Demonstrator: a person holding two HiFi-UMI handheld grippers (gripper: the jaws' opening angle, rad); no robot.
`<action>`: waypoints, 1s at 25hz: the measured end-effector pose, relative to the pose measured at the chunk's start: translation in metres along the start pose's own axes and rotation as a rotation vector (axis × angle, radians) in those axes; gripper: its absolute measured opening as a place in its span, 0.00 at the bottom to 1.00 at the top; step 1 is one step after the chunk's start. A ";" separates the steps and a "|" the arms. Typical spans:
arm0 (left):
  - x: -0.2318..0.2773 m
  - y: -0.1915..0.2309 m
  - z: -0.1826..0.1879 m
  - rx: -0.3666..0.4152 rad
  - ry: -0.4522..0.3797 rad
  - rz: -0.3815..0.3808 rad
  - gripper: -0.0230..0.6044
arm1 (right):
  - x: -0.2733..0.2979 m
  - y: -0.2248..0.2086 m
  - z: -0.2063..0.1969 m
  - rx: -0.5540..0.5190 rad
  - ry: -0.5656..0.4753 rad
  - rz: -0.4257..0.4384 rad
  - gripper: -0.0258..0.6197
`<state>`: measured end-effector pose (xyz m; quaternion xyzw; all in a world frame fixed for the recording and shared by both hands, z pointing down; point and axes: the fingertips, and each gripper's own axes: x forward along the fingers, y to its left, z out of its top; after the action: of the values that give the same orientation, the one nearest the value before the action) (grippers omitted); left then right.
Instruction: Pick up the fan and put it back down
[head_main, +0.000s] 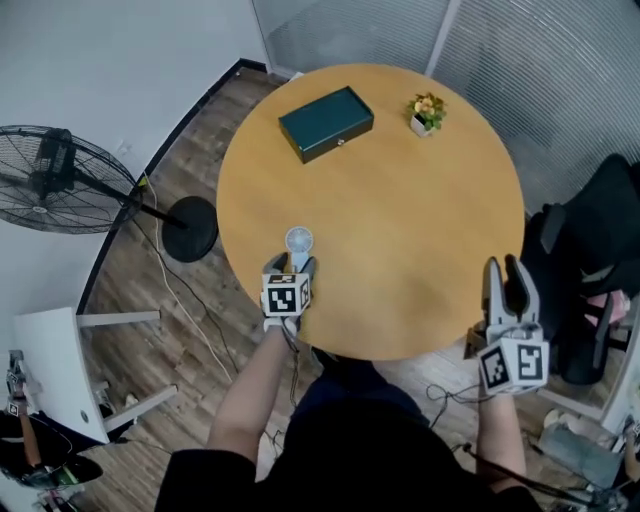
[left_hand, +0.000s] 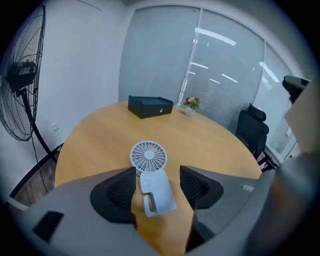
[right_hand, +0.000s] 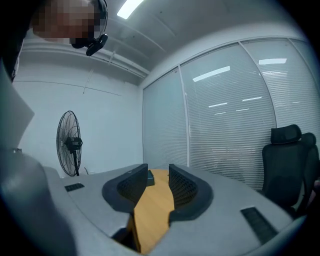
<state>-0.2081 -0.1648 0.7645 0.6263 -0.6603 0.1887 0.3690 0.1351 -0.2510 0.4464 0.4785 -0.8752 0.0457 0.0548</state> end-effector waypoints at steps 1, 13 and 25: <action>0.008 0.000 -0.002 -0.002 0.016 0.017 0.46 | -0.001 -0.007 -0.003 0.002 0.004 -0.007 0.25; 0.034 0.004 -0.002 0.033 0.060 0.062 0.39 | -0.009 -0.029 -0.019 0.026 0.032 -0.005 0.23; -0.057 -0.021 0.041 -0.179 -0.118 -0.173 0.39 | 0.016 0.018 -0.015 0.060 0.021 0.101 0.22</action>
<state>-0.2011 -0.1579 0.6912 0.6554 -0.6387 0.0591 0.3988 0.1121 -0.2528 0.4634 0.4345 -0.8959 0.0799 0.0473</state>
